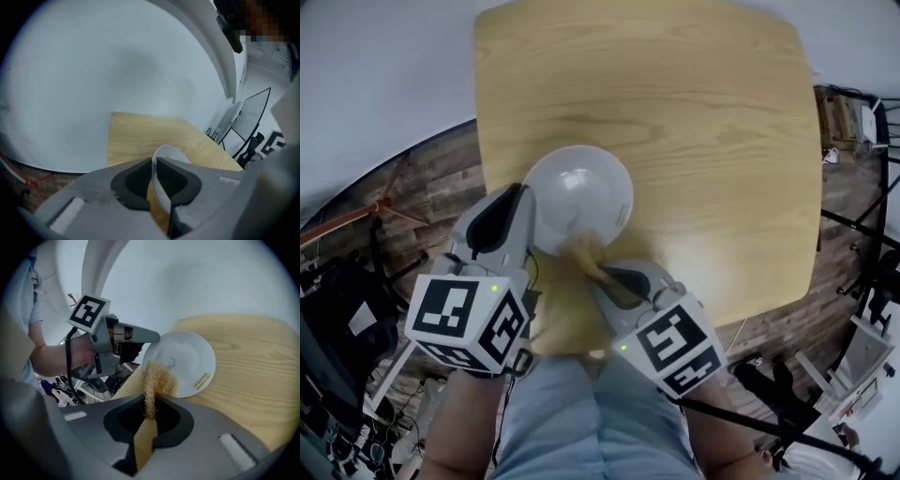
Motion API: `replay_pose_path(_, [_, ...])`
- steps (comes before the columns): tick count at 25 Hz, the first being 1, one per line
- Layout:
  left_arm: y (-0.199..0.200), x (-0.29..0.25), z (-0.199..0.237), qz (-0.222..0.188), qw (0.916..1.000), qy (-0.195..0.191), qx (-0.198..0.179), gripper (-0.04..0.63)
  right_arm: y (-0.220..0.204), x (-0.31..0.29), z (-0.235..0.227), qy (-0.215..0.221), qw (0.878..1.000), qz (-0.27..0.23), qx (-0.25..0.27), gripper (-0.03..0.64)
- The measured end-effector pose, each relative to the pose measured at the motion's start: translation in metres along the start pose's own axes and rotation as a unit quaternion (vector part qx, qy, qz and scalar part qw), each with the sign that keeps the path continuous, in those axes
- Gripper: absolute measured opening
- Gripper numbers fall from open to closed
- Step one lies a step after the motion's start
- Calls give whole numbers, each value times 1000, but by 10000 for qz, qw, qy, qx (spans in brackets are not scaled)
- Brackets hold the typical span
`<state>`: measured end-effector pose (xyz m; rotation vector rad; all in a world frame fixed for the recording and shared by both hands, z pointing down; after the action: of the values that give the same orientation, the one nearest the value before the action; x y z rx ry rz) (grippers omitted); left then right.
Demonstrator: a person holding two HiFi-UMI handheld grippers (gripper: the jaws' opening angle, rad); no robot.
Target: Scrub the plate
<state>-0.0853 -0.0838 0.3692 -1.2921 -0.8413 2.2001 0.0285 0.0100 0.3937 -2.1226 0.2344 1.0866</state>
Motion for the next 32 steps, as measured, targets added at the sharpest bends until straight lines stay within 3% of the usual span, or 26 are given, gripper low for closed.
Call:
replay_pose_path(5, [-1,-1,-4,3,10000,-1,-49,55,19,8,5,174,9991,-378,-108,40])
replay_pose_path(8, [-2,-1,-9,16,10000,-55,-70,55,29,21,-25,-270,9975,-576,-315,40])
replay_pose_path(12, [-4,0,-14,48,9999,-152,-54,55,32,29,-69,-970,9931,-437,-497,40])
replay_pose_path(16, [-5,-1,-21,68,9995,-301,-71,55,33,25,-87,-1245,9908,-177,-499,40])
replay_pose_path(25, [-2,0,-26,63,9987,-510,-60,55,61,1,-66,-998,9950,-77,23,40])
replay_pose_path(32, [-4,-1,-24,125,9985,-504,148,54,69,-8,-29,-471,9981,-42,383,40])
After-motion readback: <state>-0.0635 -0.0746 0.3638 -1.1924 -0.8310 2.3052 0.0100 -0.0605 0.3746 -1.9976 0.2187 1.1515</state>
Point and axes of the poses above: the fingertips, and each gripper's own axes: x backward along the fingers, z to its left, y out of its top, the point moved 3 cm from there along x, backward along the fingers, and after that the axes turned 7 degrees about -y, right-handed, at the moved point
